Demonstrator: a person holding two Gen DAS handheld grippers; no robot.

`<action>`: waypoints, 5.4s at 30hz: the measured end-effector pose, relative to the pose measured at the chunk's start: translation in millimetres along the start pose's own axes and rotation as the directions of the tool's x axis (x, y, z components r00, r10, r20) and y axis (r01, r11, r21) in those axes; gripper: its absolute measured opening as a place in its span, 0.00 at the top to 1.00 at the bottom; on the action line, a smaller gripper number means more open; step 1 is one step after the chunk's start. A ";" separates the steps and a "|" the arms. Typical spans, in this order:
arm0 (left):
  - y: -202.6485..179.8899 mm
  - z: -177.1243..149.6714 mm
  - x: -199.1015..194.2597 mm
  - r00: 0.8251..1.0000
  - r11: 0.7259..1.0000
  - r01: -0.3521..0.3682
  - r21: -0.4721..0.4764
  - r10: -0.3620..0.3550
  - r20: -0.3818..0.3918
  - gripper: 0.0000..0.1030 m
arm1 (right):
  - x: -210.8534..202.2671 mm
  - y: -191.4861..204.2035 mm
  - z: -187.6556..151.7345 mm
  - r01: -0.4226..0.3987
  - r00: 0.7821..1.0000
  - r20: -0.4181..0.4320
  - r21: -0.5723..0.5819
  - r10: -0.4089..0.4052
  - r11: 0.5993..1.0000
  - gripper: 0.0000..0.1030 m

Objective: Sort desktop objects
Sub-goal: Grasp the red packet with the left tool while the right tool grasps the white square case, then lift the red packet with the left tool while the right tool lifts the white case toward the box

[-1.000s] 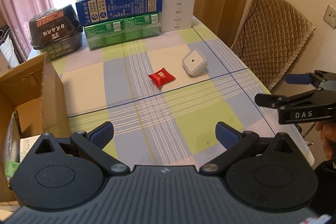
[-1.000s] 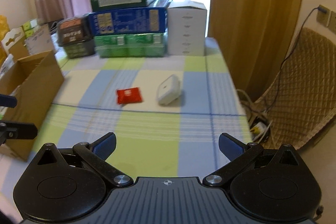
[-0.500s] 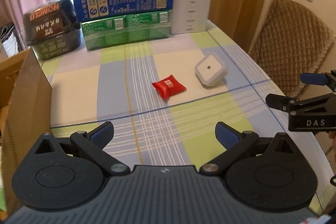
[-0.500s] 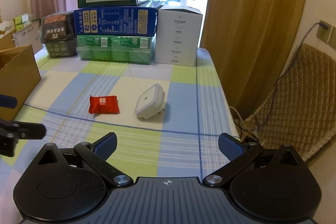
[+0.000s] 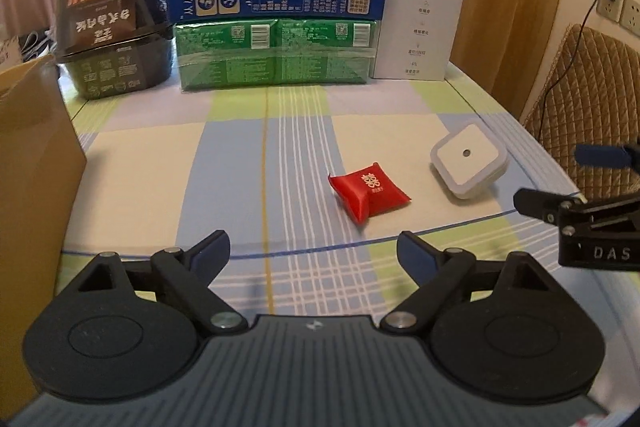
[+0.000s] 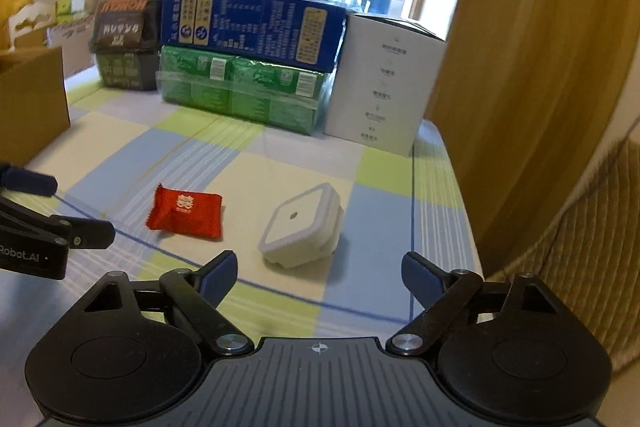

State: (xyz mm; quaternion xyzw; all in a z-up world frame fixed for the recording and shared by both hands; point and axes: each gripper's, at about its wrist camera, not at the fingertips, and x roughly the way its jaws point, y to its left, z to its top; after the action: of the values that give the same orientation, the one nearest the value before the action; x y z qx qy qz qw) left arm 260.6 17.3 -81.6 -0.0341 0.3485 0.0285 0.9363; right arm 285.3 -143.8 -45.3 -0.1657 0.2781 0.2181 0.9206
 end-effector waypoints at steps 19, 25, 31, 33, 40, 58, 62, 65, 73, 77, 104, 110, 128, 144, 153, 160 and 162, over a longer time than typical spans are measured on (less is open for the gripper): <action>1.7 16.5 40.3 0.998 0.998 0.067 -0.004 -0.067 0.018 0.14 | 62.5 18.6 -5.4 0.023 1.000 0.021 -0.163 -0.020 0.986 0.20; 6.3 17.8 46.9 0.997 0.997 0.078 -0.021 -0.078 0.011 0.14 | 75.4 20.1 -5.8 0.021 1.000 0.015 -0.162 -0.019 0.987 0.22; 3.4 17.2 52.8 0.996 0.996 0.093 -0.008 -0.093 0.004 0.14 | 81.8 20.2 -5.3 0.022 1.000 0.022 -0.157 -0.019 0.987 0.34; 1.2 16.7 54.8 0.995 0.995 0.096 -0.002 -0.096 0.001 0.14 | 82.5 16.6 -4.5 0.024 1.000 0.021 -0.137 -0.021 0.990 0.37; -6.4 19.4 61.0 0.993 0.992 0.120 0.049 -0.121 0.006 0.14 | 76.1 2.0 -1.7 0.025 1.000 0.008 -0.065 -0.024 0.998 0.38; -21.9 23.1 79.1 0.977 0.934 0.191 0.301 -0.211 0.035 0.34 | 68.2 -9.3 -3.2 -0.001 1.000 -0.001 0.020 0.001 1.000 0.38; -22.9 22.5 79.6 0.975 0.927 0.202 0.315 -0.221 0.024 0.55 | 69.0 -9.2 -4.5 -0.006 1.000 -0.006 0.026 0.007 1.000 0.38; -26.8 20.8 78.8 0.978 0.924 0.191 0.331 -0.208 0.018 0.58 | 69.9 -10.8 -4.9 -0.008 1.000 -0.009 0.040 0.008 0.999 0.39; -39.7 19.3 75.4 0.982 0.922 0.169 0.349 -0.186 0.016 0.66 | 69.7 -12.4 -4.6 -0.009 1.000 -0.011 0.070 0.010 0.997 0.39; -41.4 18.1 75.9 0.983 0.913 0.158 0.376 -0.183 0.031 0.62 | 68.9 -12.7 -3.8 -0.009 1.000 -0.011 0.071 0.010 0.997 0.39; -42.1 19.4 77.0 0.980 0.940 0.189 0.285 -0.200 0.010 0.77 | 68.8 -4.0 -3.9 0.018 1.000 0.008 0.034 -0.018 0.999 0.40; -36.3 22.5 76.3 0.981 0.954 0.189 0.233 -0.193 -0.003 0.77 | 72.0 12.6 -6.8 0.072 0.997 0.017 -0.109 -0.071 0.991 0.34; -33.8 21.7 76.1 0.981 0.961 0.188 0.202 -0.192 -0.001 0.77 | 78.7 29.5 -15.3 0.157 0.987 0.054 -0.277 -0.148 0.948 0.38; -33.7 20.4 76.7 0.983 0.962 0.180 0.203 -0.183 -0.003 0.77 | 74.9 17.5 -9.4 0.141 0.990 0.036 -0.172 -0.137 0.975 0.39; -30.0 25.0 65.0 0.986 0.973 0.168 0.158 -0.168 -0.019 0.77 | 62.1 -5.0 3.0 0.068 0.997 -0.032 0.058 -0.066 0.996 0.39; -31.4 30.6 34.4 0.988 0.982 0.155 0.106 -0.155 -0.014 0.77 | 34.7 -13.2 12.9 0.031 0.998 -0.056 0.160 -0.022 0.987 0.39; -31.2 31.0 24.2 0.988 0.984 0.154 0.092 -0.154 -0.009 0.77 | 21.5 -12.6 17.6 0.021 0.999 -0.049 0.176 -0.013 0.984 0.39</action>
State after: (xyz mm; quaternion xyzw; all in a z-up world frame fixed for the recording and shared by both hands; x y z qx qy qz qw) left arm 301.5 -10.4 -72.7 -0.0177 0.3466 -0.0603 0.9359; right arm 315.4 -140.4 -41.6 -0.0910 0.3170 0.1808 0.9266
